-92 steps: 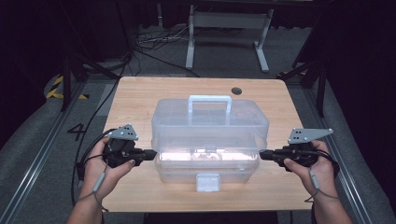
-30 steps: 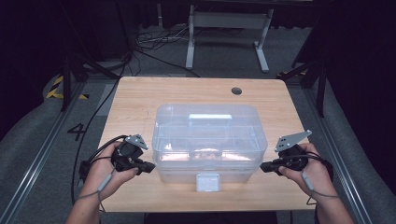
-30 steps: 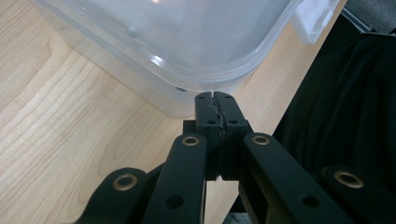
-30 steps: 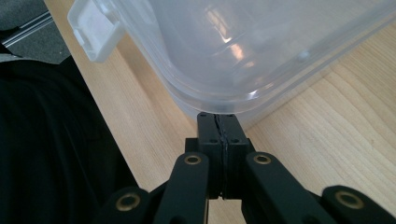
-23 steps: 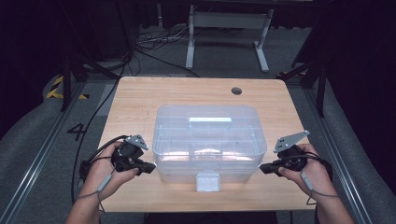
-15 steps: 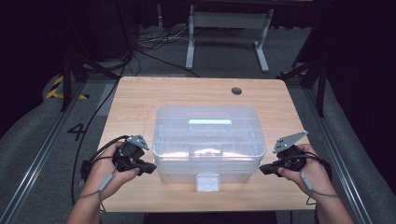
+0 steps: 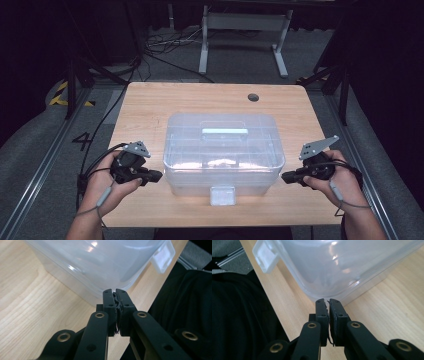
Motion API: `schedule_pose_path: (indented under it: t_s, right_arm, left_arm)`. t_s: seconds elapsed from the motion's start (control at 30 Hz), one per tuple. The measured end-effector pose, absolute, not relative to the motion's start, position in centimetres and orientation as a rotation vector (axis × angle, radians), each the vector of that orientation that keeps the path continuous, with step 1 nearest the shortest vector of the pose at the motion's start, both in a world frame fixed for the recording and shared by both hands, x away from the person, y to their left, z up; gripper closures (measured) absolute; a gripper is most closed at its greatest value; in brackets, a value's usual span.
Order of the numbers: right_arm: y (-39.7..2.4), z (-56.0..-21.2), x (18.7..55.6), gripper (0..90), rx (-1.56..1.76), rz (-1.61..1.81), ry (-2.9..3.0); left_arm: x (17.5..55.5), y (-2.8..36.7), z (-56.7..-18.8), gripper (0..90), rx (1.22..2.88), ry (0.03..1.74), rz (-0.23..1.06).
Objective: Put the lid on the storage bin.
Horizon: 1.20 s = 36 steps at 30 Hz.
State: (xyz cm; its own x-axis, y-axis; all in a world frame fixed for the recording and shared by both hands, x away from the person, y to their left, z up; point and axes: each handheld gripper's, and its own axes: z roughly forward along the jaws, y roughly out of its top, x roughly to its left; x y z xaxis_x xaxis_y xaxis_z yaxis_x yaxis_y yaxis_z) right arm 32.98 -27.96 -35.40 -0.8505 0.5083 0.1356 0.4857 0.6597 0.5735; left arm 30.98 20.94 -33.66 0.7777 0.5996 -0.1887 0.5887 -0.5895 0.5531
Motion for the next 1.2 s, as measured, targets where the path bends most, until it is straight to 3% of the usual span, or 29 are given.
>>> schedule_pose_path:
  t_s: [0.6, 1.2]
  right_arm:
    - [-32.5, -34.1, 35.4, 87.0, 1.035, 1.155, 2.5]
    - [-36.9, -39.4, 39.3, 86.4, 1.245, 1.138, 2.288]
  left_arm:
    - [31.6, 24.8, -34.0, 83.3, 2.177, 1.071, 0.127]
    - [35.3, 27.2, -38.4, 81.5, 2.106, 1.25, 0.173]
